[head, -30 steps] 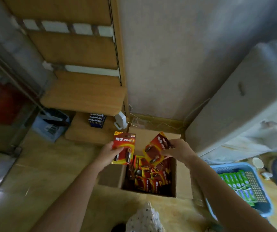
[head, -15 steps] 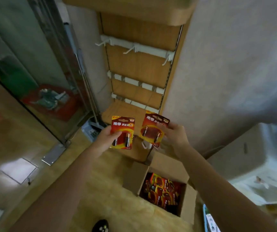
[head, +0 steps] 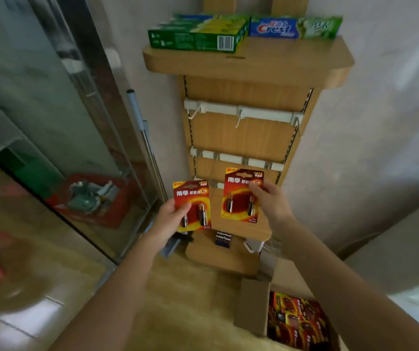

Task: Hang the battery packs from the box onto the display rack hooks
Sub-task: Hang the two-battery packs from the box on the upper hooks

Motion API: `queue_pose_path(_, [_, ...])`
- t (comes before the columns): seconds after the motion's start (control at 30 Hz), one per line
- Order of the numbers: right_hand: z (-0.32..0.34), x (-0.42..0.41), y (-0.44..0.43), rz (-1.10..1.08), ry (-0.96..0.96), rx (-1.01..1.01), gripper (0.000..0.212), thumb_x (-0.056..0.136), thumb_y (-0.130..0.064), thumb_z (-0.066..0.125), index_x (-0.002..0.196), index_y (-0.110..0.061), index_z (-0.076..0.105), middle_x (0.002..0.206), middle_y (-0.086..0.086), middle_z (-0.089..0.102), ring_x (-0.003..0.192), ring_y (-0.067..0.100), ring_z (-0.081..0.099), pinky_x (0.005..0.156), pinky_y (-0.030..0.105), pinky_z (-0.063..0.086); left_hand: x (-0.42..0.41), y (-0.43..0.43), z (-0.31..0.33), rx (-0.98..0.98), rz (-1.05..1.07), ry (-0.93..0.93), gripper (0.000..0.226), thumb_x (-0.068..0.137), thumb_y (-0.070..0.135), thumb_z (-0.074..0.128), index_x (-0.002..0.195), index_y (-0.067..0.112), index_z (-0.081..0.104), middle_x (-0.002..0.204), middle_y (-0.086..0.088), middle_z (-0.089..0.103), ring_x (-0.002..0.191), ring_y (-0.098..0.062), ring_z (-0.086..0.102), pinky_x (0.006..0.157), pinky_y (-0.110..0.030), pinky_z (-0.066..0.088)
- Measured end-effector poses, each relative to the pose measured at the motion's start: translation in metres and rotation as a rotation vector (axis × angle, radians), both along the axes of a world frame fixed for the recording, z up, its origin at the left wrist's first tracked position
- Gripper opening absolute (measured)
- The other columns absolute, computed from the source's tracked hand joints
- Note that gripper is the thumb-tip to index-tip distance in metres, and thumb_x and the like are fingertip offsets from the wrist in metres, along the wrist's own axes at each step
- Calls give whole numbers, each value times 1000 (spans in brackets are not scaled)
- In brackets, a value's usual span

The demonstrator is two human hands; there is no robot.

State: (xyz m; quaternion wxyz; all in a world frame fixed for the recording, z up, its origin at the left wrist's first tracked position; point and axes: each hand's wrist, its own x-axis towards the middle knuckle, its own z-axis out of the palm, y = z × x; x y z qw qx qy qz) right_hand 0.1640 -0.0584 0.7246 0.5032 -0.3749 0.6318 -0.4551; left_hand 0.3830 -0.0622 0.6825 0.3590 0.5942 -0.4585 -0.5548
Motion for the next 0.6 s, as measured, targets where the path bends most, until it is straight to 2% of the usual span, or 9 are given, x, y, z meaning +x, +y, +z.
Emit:
queue_pose_path(0.07, [4,10,-14,-19,2,-4,31,93,-30,52,119,-15,54,105,0,61,95,15,59,60,18,42,10,-22,9,-17,3,12,14,92,29,52,105,26,56,111,-1,65,108,-22,61,95,-41,48])
queue_pose_path(0.17, [8,18,-42,-48,24,-31,27,93,-29,51,115,-14,56,107,4,63,100,20,60,63,20,45,18,-57,20,-73,-26,10,9,91,30,55,99,30,57,109,0,66,108,-21,61,99,-43,46])
queue_pose_path(0.3, [8,23,-89,-111,23,-62,35,93,-30,52,124,-14,53,112,3,61,100,18,57,62,21,44,17,-106,25,-130,-40,23,15,88,30,59,102,27,58,106,1,67,105,-19,62,96,-41,48])
queue_pose_path(0.4, [10,25,-121,-154,4,-76,35,93,-28,52,125,-12,53,109,2,59,102,20,57,70,25,47,15,-141,25,-147,-27,27,14,87,29,60,100,24,59,103,2,68,103,-19,63,93,-38,49])
queue_pose_path(0.5, [11,27,-145,-157,25,-95,31,94,-25,51,122,-11,55,106,3,60,102,21,58,71,25,47,15,-167,27,-170,-21,51,5,88,27,59,92,29,58,96,6,67,96,-13,63,86,-31,50])
queue_pose_path(0.6, [7,28,-163,-167,40,-93,32,94,-24,51,123,-9,55,105,3,60,99,19,57,78,29,45,22,-187,25,-194,-40,61,5,89,26,58,92,30,57,95,9,66,94,-9,62,80,-24,49])
